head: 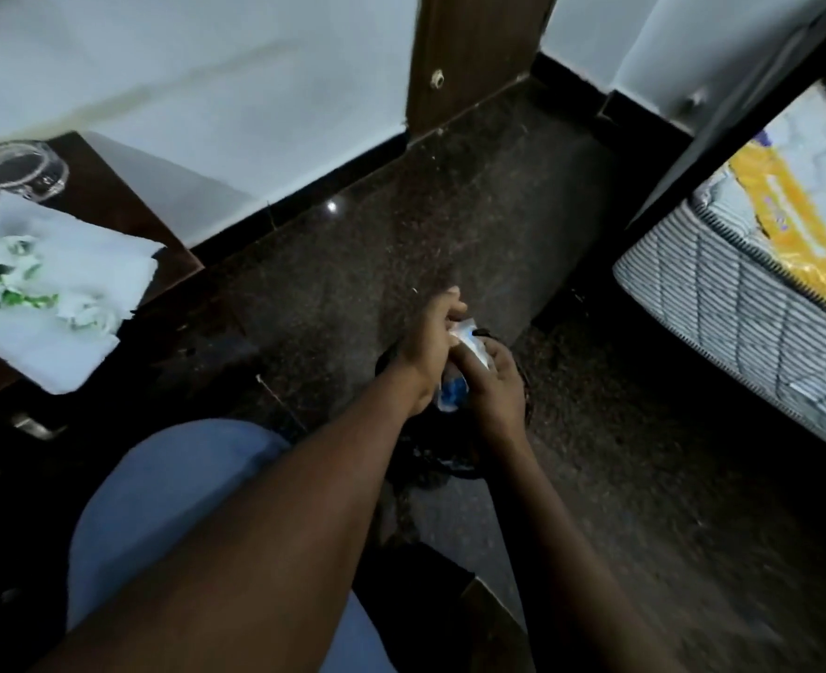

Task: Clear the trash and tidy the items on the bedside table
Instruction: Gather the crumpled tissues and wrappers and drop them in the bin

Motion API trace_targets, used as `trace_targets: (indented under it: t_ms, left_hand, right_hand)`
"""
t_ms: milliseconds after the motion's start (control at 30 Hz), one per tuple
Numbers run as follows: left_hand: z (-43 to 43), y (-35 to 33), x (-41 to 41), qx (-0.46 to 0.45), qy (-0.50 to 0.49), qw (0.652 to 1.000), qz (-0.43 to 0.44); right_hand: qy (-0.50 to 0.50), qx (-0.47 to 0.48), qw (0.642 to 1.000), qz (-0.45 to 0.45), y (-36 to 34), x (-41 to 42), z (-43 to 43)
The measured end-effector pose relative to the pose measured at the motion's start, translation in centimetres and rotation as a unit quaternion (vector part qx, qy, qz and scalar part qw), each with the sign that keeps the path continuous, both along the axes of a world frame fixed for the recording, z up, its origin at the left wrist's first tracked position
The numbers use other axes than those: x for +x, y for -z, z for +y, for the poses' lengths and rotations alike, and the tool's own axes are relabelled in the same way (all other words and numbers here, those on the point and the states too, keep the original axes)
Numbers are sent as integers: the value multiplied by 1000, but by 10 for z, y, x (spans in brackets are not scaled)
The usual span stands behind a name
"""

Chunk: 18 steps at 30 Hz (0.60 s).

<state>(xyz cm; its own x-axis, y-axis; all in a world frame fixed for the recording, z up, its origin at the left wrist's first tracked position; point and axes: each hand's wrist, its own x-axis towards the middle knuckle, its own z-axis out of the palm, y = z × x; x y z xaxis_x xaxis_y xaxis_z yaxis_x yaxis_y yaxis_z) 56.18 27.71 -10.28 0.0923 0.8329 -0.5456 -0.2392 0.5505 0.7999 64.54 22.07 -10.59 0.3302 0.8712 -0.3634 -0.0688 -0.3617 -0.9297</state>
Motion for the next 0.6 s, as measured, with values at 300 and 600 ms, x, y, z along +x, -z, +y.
trace_targets:
  t_ms: [300,600]
  left_hand:
    - [-1,42,2,-47,114,990,66]
    - [4,84,-22,14,442,787,431]
  right_hand:
    - [61,-7,974,-217,44,7,25]
    - [-101,-178,908,-366,104,15,22]
